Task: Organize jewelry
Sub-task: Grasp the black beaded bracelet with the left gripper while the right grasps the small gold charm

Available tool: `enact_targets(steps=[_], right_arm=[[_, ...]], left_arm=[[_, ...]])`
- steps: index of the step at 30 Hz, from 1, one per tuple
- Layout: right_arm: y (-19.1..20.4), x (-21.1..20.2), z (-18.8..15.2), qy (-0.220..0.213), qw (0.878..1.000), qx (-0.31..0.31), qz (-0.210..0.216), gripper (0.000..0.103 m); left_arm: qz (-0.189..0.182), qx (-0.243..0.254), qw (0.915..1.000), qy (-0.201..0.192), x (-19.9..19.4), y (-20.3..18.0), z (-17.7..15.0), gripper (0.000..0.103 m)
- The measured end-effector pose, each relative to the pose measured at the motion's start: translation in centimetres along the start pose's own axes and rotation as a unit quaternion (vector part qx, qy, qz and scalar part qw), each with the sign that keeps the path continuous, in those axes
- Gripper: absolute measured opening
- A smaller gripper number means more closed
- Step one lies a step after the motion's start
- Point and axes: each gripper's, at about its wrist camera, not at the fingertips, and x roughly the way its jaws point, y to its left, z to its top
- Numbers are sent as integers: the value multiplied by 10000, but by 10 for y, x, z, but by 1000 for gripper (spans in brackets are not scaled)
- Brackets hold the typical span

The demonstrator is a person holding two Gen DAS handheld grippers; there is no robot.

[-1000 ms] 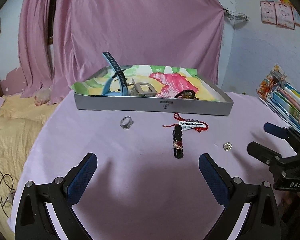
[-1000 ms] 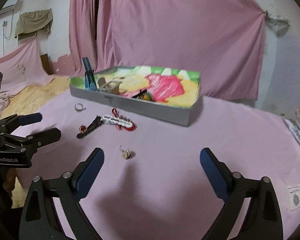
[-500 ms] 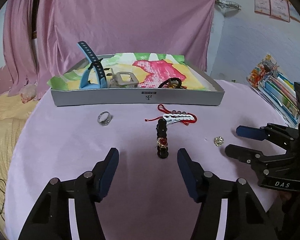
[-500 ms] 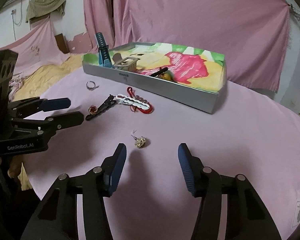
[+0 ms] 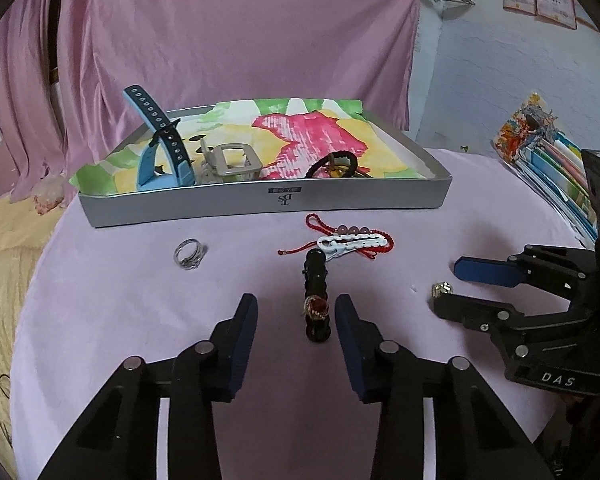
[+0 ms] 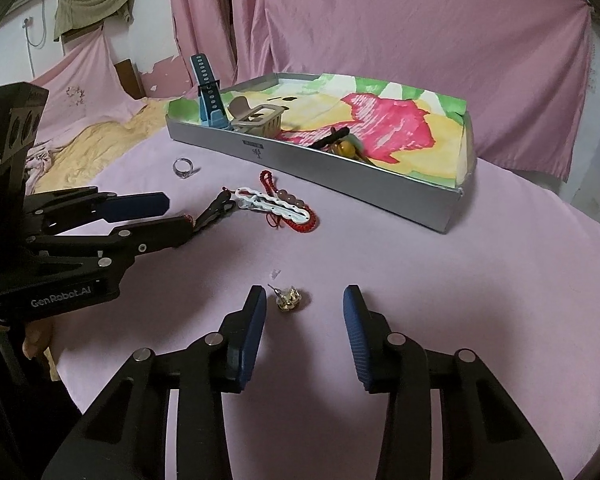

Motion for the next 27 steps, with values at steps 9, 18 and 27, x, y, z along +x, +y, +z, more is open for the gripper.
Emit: enact_targets(steps=[9, 18, 27], right_arm=[[4, 4, 4, -10, 10000, -79, 1, 24], [3, 3, 2, -77, 9999, -82, 49, 14], [-2, 0, 0, -227, 9996, 60, 154, 13]], left_arm=[[-195, 6, 9998, 87, 7, 0, 3, 23], [-248, 66, 9996, 114, 8, -1, 2, 13], [-380, -68, 9992, -121, 0, 5, 2, 12]])
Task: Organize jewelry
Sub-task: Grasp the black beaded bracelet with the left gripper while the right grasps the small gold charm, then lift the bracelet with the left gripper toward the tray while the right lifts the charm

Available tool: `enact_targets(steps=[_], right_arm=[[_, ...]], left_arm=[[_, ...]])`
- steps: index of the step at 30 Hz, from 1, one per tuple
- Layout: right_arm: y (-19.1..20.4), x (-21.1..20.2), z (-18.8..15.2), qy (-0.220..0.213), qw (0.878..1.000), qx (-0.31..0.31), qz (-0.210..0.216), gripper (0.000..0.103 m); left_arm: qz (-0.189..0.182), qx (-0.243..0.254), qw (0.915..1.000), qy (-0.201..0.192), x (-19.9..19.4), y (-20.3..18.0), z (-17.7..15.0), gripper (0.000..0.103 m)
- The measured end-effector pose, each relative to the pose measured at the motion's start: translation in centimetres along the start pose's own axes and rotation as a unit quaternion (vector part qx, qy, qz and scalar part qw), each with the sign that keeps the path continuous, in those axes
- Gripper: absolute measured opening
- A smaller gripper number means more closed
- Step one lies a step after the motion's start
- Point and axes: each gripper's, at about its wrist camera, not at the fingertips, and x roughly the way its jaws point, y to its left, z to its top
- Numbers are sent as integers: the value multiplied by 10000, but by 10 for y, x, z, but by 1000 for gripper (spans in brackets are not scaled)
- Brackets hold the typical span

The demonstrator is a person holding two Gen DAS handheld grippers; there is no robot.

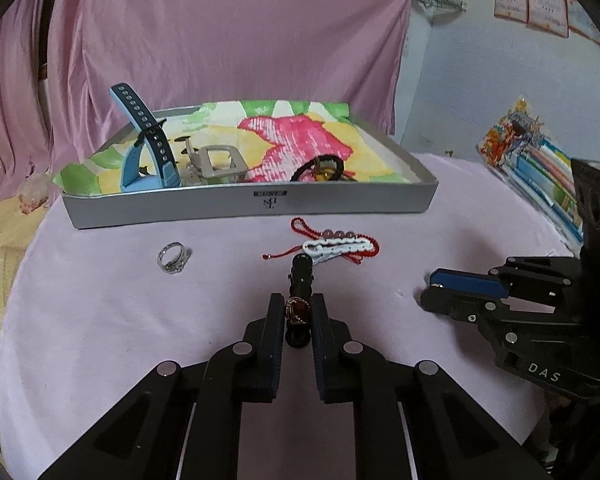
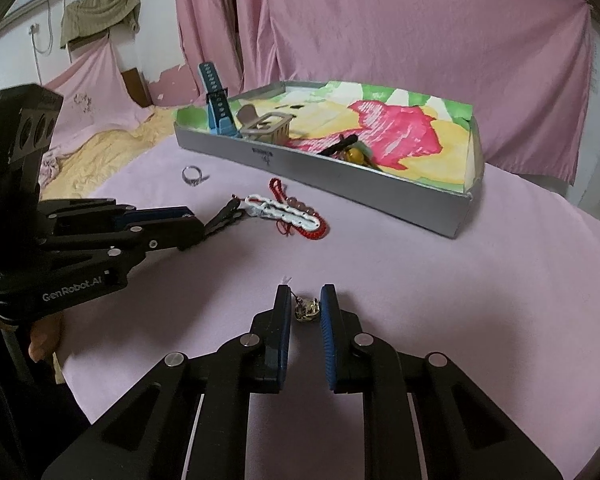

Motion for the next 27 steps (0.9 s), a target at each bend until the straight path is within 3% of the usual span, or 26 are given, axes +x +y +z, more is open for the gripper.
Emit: enact_targets(steps=[10, 20, 27], right_arm=[[-1, -10, 3, -261, 9996, 7, -86, 13], [-35, -14, 48, -733, 9965, 379, -141, 13], [-54, 17, 81, -684, 9952, 692, -82, 13]], left_arm=[[-289, -99, 9979, -568, -20, 6, 4, 12], [-194, -357, 9970, -655, -4, 20, 64, 12], [-348, -307, 9979, -443, 29, 18, 96, 12]])
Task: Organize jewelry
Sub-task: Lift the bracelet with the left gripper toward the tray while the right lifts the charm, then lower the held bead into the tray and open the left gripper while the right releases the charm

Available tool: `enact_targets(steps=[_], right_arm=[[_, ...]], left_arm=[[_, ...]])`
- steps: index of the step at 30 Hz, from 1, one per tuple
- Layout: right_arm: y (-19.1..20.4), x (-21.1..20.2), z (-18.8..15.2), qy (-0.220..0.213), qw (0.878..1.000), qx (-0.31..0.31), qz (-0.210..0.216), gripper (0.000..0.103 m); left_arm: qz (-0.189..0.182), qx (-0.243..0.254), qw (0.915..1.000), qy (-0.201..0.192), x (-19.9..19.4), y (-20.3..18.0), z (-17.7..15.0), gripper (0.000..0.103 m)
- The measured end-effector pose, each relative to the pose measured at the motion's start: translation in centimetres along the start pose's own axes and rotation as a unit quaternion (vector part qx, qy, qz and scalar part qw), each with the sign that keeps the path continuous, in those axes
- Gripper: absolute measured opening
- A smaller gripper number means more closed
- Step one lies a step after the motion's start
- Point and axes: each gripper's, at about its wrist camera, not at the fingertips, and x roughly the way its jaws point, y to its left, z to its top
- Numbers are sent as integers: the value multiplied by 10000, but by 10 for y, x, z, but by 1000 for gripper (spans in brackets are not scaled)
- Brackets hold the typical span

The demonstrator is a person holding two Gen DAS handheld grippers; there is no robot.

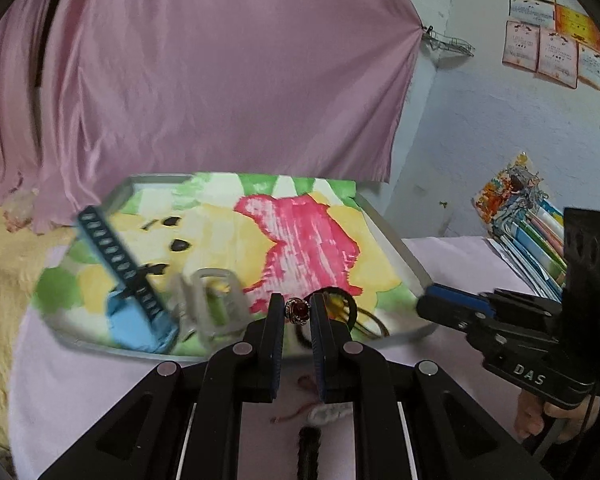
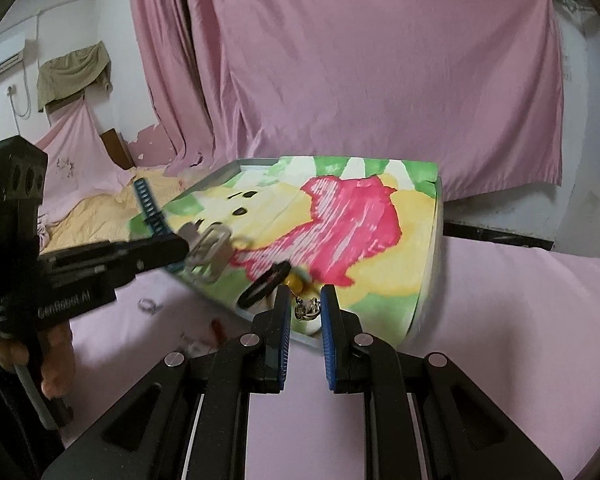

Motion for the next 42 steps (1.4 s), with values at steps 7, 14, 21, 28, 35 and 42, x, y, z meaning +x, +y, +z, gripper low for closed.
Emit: enact_targets(steps=[7, 14, 21, 28, 35, 42], right_arm=[[-4, 37, 6, 274, 9996, 21, -118, 13], [-6, 55, -1, 613, 9979, 68, -193, 13], [-9, 58, -3, 666, 9975, 105, -209, 15], [-7, 52, -4, 503, 9984, 57, -248, 36], [-13, 36, -3, 120, 9990, 153, -404, 36], [-10, 15, -3, -404, 9974, 90, -589, 65]], left_arm=[[-41, -63, 9983, 571, 43, 4, -2, 12], [159, 66, 9969, 771, 52, 3, -6, 12], [200, 76, 9969, 763, 52, 3, -6, 12], [58, -19, 9978, 657, 47, 7, -7, 41], [166, -107, 9991, 378, 35, 10, -5, 46], [351, -97, 9990, -265, 11, 10, -6, 67]])
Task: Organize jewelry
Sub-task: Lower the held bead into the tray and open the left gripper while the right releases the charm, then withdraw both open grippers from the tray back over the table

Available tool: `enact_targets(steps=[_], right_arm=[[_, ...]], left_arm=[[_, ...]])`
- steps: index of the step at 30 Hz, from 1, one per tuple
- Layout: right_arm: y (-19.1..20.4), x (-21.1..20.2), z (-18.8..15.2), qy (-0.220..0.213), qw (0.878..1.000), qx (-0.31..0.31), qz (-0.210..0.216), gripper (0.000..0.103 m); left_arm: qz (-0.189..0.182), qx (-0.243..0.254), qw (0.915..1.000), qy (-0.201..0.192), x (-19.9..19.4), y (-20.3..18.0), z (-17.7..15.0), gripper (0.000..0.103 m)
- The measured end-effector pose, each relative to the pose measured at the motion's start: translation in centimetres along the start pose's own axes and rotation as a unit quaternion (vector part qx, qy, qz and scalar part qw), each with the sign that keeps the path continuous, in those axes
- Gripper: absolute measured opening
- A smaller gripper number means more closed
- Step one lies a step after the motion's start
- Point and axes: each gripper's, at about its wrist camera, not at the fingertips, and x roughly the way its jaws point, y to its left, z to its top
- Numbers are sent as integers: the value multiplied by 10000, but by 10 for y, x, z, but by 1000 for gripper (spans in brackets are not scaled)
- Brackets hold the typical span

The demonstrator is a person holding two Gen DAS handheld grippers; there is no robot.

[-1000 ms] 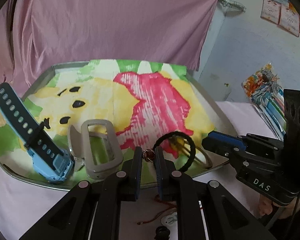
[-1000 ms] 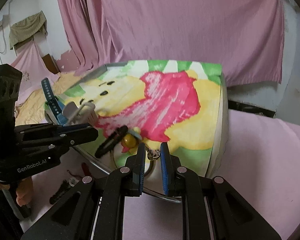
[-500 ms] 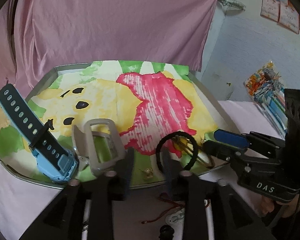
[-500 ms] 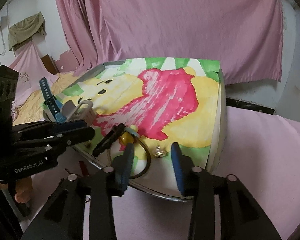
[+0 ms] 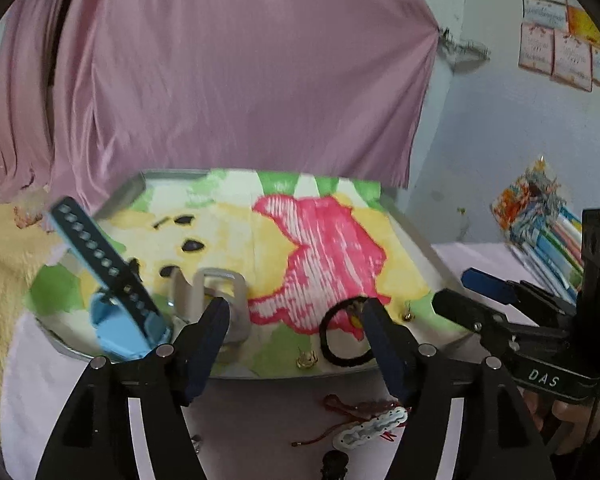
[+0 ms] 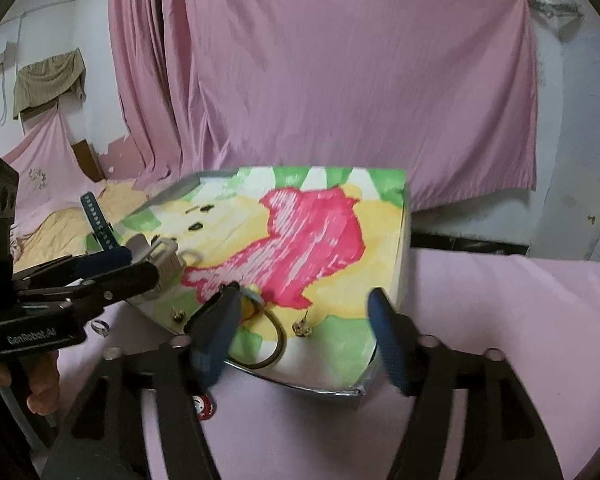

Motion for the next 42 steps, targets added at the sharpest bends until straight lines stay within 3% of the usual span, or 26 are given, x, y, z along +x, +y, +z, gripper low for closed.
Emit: enact_targets(steps=[5, 7, 14, 23, 42], right_arm=[[-2, -18, -3, -385, 9992, 72, -111, 86], [-3, -27, -4, -575, 9982, 123, -123, 92], [6, -51, -11, -1031, 9946, 7, -60, 93], [29, -97, -29, -1755, 9839, -274, -176, 94], [61, -134, -62, -1811, 9824, -428, -168, 95]], left_arm=[[227, -138, 9978, -607, -27, 8, -8, 88], [305, -186, 9964, -775, -36, 10, -13, 91], [499, -425, 9908, -1181, -60, 17, -23, 101], [814, -456, 9835, -1551, -98, 15, -45, 102], [1059, -335, 9798, -1665, -145, 21, -88, 102]])
